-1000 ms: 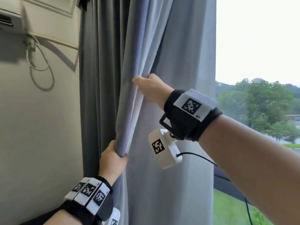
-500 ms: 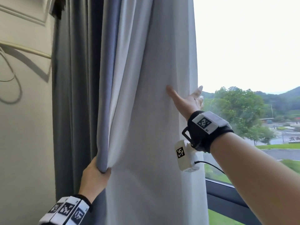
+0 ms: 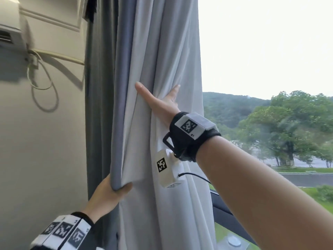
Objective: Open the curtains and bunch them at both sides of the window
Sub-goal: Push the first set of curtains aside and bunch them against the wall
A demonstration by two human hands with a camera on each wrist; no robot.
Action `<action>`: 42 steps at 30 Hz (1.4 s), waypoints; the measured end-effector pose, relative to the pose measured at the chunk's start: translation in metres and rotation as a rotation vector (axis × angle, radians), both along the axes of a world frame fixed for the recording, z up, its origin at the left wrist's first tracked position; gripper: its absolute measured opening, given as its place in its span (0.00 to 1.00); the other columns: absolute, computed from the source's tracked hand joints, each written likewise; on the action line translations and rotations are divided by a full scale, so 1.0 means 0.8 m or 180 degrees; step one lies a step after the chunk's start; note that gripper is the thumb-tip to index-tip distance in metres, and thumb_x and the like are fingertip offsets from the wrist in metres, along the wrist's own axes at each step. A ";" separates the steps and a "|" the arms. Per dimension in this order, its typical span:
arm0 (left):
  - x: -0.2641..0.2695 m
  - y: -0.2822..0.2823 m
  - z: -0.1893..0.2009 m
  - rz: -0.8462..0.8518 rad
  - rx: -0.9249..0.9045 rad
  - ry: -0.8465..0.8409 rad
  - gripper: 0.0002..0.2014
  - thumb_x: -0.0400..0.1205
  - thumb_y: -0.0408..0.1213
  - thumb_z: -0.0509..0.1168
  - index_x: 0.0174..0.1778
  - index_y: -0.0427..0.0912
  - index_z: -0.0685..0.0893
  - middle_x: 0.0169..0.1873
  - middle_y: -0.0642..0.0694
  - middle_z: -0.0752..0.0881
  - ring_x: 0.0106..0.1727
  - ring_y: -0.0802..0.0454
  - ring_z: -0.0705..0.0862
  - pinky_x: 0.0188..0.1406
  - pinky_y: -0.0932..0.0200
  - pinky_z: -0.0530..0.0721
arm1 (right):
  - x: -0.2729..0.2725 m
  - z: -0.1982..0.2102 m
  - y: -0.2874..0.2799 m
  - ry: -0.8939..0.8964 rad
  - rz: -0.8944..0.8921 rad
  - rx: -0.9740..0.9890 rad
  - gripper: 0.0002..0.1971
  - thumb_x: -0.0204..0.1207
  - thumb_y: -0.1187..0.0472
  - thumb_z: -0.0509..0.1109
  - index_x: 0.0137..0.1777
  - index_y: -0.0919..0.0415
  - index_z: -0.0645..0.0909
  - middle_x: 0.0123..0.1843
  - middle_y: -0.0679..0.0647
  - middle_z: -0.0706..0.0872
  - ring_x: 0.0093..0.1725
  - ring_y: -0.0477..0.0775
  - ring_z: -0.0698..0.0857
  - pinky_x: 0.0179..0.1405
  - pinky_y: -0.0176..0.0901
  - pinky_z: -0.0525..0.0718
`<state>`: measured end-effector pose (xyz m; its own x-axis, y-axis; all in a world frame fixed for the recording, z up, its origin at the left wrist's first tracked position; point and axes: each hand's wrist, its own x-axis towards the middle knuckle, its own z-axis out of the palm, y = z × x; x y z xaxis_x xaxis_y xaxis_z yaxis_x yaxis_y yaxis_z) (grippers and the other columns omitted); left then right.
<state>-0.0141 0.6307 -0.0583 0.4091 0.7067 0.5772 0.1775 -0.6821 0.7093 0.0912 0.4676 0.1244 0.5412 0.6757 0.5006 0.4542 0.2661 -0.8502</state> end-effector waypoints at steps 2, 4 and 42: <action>-0.011 0.001 -0.002 -0.0018 0.0020 -0.0092 0.15 0.66 0.52 0.75 0.30 0.55 0.74 0.17 0.68 0.83 0.21 0.69 0.83 0.14 0.73 0.71 | -0.007 0.004 0.019 -0.0085 -0.0093 -0.0070 0.76 0.32 0.14 0.62 0.78 0.38 0.25 0.86 0.53 0.41 0.84 0.65 0.50 0.77 0.70 0.52; -0.023 0.001 -0.005 0.0012 -0.0021 -0.0162 0.16 0.61 0.58 0.75 0.30 0.55 0.76 0.20 0.71 0.84 0.23 0.72 0.83 0.15 0.76 0.73 | -0.015 0.008 0.037 -0.0122 -0.0137 -0.0173 0.77 0.32 0.14 0.63 0.77 0.39 0.23 0.86 0.55 0.41 0.84 0.69 0.51 0.76 0.71 0.53; -0.087 0.254 0.016 0.0045 0.0287 -0.0429 0.20 0.71 0.36 0.70 0.58 0.49 0.75 0.38 0.59 0.81 0.37 0.56 0.82 0.34 0.71 0.77 | -0.130 0.034 0.361 0.0046 -0.0154 0.0156 0.48 0.70 0.56 0.64 0.83 0.56 0.35 0.67 0.61 0.73 0.67 0.65 0.76 0.75 0.59 0.72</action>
